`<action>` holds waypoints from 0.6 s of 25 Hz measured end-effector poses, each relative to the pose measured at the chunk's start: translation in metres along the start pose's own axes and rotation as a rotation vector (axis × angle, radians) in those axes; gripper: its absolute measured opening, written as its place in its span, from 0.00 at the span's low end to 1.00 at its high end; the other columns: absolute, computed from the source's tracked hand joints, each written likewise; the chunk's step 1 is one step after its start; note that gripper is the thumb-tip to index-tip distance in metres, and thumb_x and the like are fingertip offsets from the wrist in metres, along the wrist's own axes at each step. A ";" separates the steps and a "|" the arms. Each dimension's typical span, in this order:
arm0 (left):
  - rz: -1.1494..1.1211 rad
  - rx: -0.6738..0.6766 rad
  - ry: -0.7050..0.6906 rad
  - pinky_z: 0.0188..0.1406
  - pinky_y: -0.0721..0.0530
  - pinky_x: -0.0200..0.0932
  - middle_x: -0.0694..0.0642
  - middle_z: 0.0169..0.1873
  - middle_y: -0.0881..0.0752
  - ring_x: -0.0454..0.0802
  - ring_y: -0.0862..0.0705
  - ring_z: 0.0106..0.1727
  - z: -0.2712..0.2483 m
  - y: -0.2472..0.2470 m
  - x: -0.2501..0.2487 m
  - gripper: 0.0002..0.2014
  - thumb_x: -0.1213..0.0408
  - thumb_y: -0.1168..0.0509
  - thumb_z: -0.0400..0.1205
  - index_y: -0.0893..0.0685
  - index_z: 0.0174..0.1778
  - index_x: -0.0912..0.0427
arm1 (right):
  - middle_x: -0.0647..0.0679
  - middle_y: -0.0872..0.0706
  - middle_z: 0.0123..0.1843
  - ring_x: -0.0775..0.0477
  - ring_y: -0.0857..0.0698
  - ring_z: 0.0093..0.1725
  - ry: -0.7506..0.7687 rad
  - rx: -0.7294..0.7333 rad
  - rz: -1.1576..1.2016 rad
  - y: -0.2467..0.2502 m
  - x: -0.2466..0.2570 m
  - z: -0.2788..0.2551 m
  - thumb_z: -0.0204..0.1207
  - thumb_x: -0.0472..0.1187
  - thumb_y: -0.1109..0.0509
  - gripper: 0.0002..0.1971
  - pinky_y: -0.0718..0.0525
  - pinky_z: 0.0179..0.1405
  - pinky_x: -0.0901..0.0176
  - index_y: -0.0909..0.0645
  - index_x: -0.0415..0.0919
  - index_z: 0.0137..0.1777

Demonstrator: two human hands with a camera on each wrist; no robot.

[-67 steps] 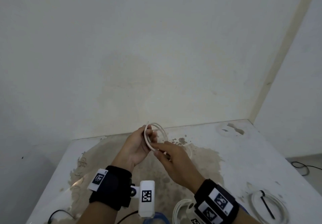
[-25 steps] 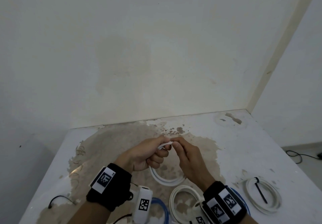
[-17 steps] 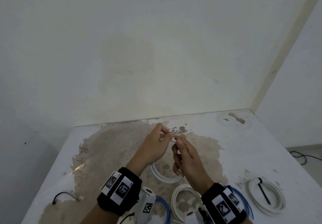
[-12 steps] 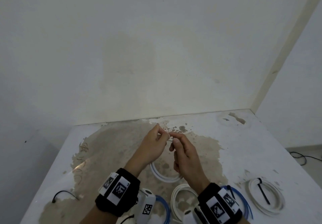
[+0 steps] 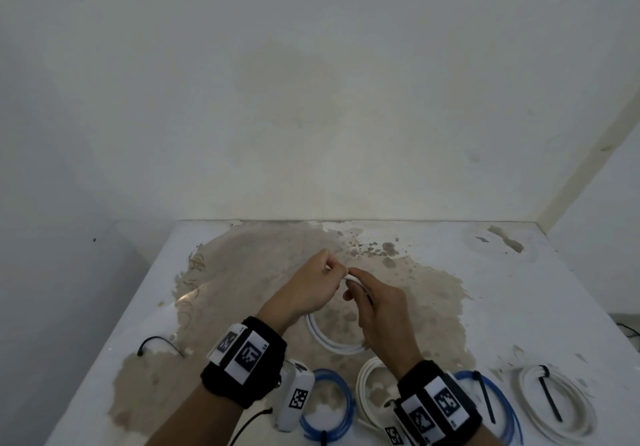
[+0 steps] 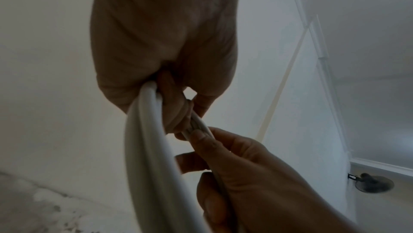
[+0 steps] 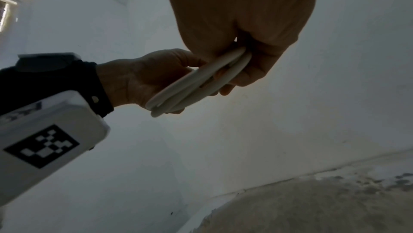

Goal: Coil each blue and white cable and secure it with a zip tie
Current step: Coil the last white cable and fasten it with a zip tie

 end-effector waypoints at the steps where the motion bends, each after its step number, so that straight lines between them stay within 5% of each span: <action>1: 0.007 -0.006 0.000 0.27 0.34 0.40 0.52 0.34 0.24 0.44 0.33 0.27 -0.001 0.003 0.004 0.09 0.55 0.43 0.86 0.28 0.43 0.55 | 0.55 0.10 0.37 0.68 0.18 0.27 0.001 0.018 0.001 -0.004 0.000 0.000 0.87 0.40 0.36 0.13 0.30 0.27 0.80 0.14 0.44 0.66; 5: 0.011 -0.038 -0.008 0.26 0.33 0.39 0.53 0.32 0.24 0.44 0.33 0.25 -0.006 0.022 0.026 0.09 0.57 0.43 0.86 0.27 0.43 0.58 | 0.55 0.14 0.35 0.57 0.21 0.24 -0.067 0.187 0.100 -0.031 0.004 0.001 0.89 0.40 0.40 0.11 0.29 0.27 0.72 0.15 0.48 0.61; 10: -0.019 -0.032 0.014 0.22 0.32 0.35 0.49 0.30 0.23 0.38 0.29 0.22 -0.014 0.046 0.053 0.08 0.59 0.40 0.85 0.26 0.42 0.58 | 0.52 0.32 0.28 0.52 0.31 0.24 -0.350 0.520 0.482 -0.064 0.014 -0.001 0.91 0.46 0.47 0.16 0.26 0.27 0.56 0.18 0.42 0.62; 15: 0.051 0.036 -0.146 0.28 0.29 0.30 0.49 0.28 0.25 0.33 0.26 0.22 -0.017 0.063 0.077 0.09 0.64 0.39 0.86 0.28 0.40 0.60 | 0.47 0.37 0.31 0.50 0.36 0.24 -0.909 0.759 1.091 -0.095 0.014 -0.008 0.89 0.53 0.46 0.22 0.28 0.29 0.56 0.22 0.36 0.47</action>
Point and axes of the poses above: each hand's wrist, its own z-axis towards the middle knuckle, its own y-axis out of the back of the hand, x = y × z, the point moved 3 cm from there along z, towards the middle knuckle
